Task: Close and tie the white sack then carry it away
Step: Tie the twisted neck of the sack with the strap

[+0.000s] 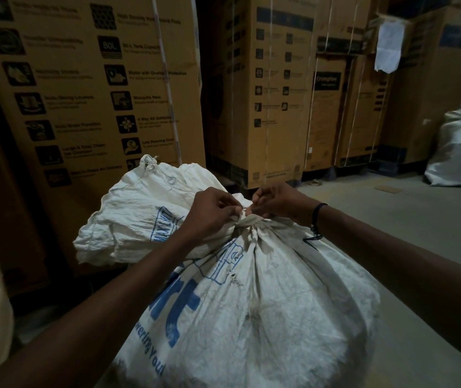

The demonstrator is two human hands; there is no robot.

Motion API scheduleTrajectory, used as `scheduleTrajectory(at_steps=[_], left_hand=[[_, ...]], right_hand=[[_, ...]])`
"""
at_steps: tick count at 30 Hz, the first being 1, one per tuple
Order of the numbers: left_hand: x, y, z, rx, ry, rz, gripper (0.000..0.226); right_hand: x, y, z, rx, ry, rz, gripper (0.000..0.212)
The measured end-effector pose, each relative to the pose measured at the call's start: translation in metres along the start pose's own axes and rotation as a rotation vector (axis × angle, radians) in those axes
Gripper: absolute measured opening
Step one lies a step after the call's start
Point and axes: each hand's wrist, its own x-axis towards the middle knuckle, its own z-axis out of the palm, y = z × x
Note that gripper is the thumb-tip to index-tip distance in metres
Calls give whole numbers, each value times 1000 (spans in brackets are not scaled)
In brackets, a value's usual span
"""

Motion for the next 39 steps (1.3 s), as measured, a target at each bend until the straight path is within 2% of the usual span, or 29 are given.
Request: scheduleTrajectory(at_steps=[2, 6, 10, 15, 18, 23, 28, 35, 39], left_hand=[[1, -1, -2, 2, -17, 1, 13], [-1, 1, -1, 13, 11, -5, 17], [2, 6, 6, 82, 17, 1, 11], [2, 12, 11, 143, 37, 0, 8], [-1, 16, 12, 185, 59, 15, 9], [-2, 6, 14, 192, -97, 87, 18], [3, 5, 11, 265, -232, 173, 30], [-7, -4, 6, 267, -228, 241, 22], [-16, -10, 7, 282, -206, 275, 21]], right_hand=[[-1, 4, -1, -21, 10, -47, 13], [-1, 14, 0, -139, 28, -150, 27], [-4, 18, 1, -233, 53, -268, 23], [-12, 21, 12, -277, 167, -389, 23], [-13, 14, 14, -347, 161, -443, 25], [-17, 13, 11, -417, 132, -454, 32], [-21, 23, 15, -436, 217, -468, 45], [-21, 28, 21, -415, 116, -475, 28], [-24, 31, 24, -400, 117, -493, 25]])
